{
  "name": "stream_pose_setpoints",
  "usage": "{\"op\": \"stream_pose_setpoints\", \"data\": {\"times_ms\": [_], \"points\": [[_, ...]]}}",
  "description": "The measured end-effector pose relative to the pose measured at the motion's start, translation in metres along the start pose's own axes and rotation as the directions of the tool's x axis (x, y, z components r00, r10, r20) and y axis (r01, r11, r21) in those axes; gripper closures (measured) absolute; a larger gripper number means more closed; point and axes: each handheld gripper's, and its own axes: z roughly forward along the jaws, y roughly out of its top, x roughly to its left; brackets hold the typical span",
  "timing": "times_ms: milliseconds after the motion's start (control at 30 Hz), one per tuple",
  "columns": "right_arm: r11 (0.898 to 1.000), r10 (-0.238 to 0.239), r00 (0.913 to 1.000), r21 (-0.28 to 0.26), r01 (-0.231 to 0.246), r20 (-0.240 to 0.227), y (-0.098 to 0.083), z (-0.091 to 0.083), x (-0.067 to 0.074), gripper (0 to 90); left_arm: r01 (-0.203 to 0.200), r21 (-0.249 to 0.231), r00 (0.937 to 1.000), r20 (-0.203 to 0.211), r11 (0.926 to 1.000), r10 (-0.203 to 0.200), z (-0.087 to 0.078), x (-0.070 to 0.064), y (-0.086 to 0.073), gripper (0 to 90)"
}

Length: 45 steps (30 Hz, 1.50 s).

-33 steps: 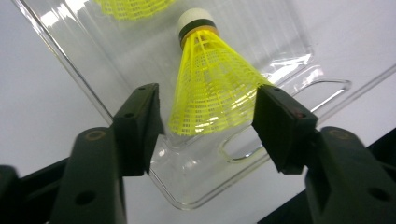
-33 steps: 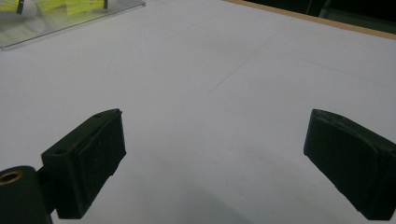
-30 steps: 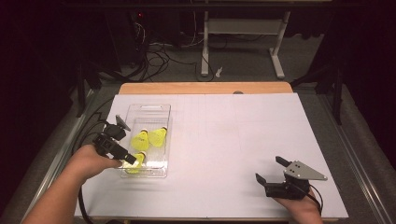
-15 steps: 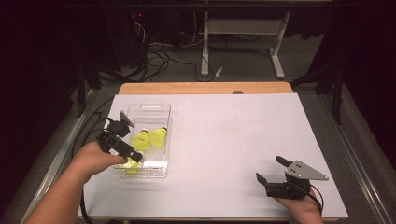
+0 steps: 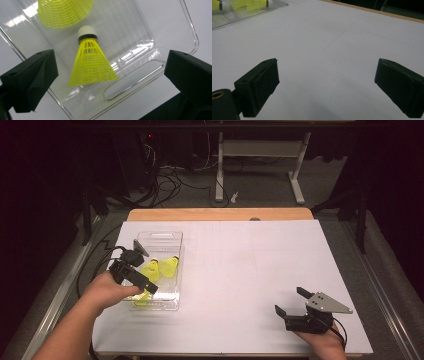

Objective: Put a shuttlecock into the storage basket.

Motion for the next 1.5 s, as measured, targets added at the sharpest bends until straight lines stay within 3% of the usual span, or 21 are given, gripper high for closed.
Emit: {"op": "stream_pose_setpoints", "data": {"times_ms": [133,167,233,267,367,400,500,600,700,767,900,1033,1067,1100,1133,1200,1267,1400,1433,1467,1500], "points": [[1.000,0.000,1.0000,-0.001,0.000,-0.001,0.000,0.000,0.000,6.2,-0.011,-0.038,0.9999,-0.003,0.9992,0.011,0.003,-0.003,-0.001,0.6],[1.000,0.000,1.0000,-0.001,0.000,-0.001,0.000,0.000,0.000,6.2,-0.027,-0.062,0.9996,-0.013,0.9977,0.027,0.005,-0.003,-0.002,0.6],[1.000,-0.002,1.0000,-0.001,0.002,0.000,0.000,0.000,-0.001,6.2,-0.020,-0.106,0.9998,-0.008,0.9941,0.020,0.008,-0.002,-0.004,0.7],[1.000,0.000,1.0000,-0.001,0.000,0.000,0.000,0.000,-0.001,6.2,-0.005,-0.109,1.0000,0.008,0.9940,0.006,0.009,-0.002,-0.006,0.6],[1.000,0.000,1.0000,-0.002,0.000,0.000,0.000,-0.001,-0.001,6.2,-0.024,-0.147,0.9997,-0.008,0.9888,0.023,0.013,-0.003,-0.009,0.7],[1.000,0.002,1.0000,-0.002,-0.002,0.001,0.000,-0.001,-0.001,6.2,-0.015,-0.171,0.9999,0.005,0.9851,0.016,0.014,-0.002,-0.011,0.7],[1.000,0.002,1.0000,-0.001,-0.002,0.002,-0.001,-0.001,-0.001,6.2,-0.003,-0.223,0.9999,-0.015,0.9747,0.000,0.017,-0.002,-0.015,0.7],[1.000,0.001,1.0000,-0.002,-0.001,0.001,0.000,-0.001,-0.001,6.2,0.015,-0.286,0.9998,0.018,0.9581,-0.010,0.021,0.001,-0.021,0.7],[1.000,0.004,1.0000,-0.003,-0.004,0.004,-0.001,-0.001,-0.001,6.2,-0.001,-0.335,0.9999,-0.014,0.9422,-0.004,0.026,0.001,-0.026,0.7],[1.000,0.009,0.9999,-0.003,-0.009,0.005,-0.001,-0.001,-0.002,6.1,0.006,-0.362,0.9999,-0.007,0.9323,-0.009,0.030,0.002,-0.030,0.7],[1.000,0.014,0.9999,-0.005,-0.014,0.009,-0.001,-0.002,-0.003,5.9,-0.038,-0.435,0.9993,-0.017,0.8994,0.034,0.034,-0.003,-0.036,0.6],[1.000,0.023,0.9997,-0.006,-0.023,0.013,-0.001,-0.002,-0.004,5.8,-0.059,-0.470,0.9971,-0.070,0.8809,0.030,0.041,-0.008,-0.042,0.6],[1.000,0.024,0.9996,-0.007,-0.024,0.015,-0.001,-0.002,-0.004,5.7,-0.059,-0.488,0.9973,-0.067,0.8708,0.030,0.042,-0.009,-0.044,0.6],[1.000,0.025,0.9996,-0.010,-0.025,0.015,-0.001,-0.003,-0.004,5.7,-0.054,-0.519,0.9980,-0.056,0.8530,0.029,0.042,-0.009,-0.047,0.6],[1.000,0.027,0.9995,-0.010,-0.027,0.016,-0.001,-0.003,-0.004,5.6,-0.055,-0.537,0.9981,-0.053,0.8420,0.032,0.042,-0.010,-0.050,0.6],[0.999,0.031,0.9993,-0.015,-0.031,0.018,-0.001,-0.004,-0.004,5.6,-0.073,-0.555,0.9970,-0.062,0.8287,0.046,0.043,-0.013,-0.053,0.6],[0.999,0.032,0.9993,-0.016,-0.032,0.019,-0.001,-0.004,-0.004,5.5,-0.077,-0.586,0.9970,-0.055,0.8064,0.055,0.044,-0.014,-0.058,0.5],[1.000,0.021,0.9996,-0.018,-0.020,0.021,0.000,-0.004,-0.004,5.2,-0.055,-0.633,0.9983,-0.021,0.7719,0.053,0.044,-0.013,-0.067,0.2],[1.000,0.019,0.9996,-0.024,-0.019,0.022,0.000,-0.005,-0.004,5.1,-0.056,-0.649,0.9984,-0.028,0.7590,0.049,0.044,-0.013,-0.070,0.2],[0.999,0.020,0.9995,-0.029,-0.019,0.024,0.000,-0.005,-0.004,5.1,-0.053,-0.655,0.9980,-0.008,0.7537,0.063,0.045,-0.012,-0.071,0.3],[0.999,0.022,0.9994,-0.031,-0.021,0.025,0.001,-0.006,-0.004,5.0,-0.056,-0.651,0.9975,-0.005,0.7566,0.070,0.045,-0.012,-0.072,0.2]]}}
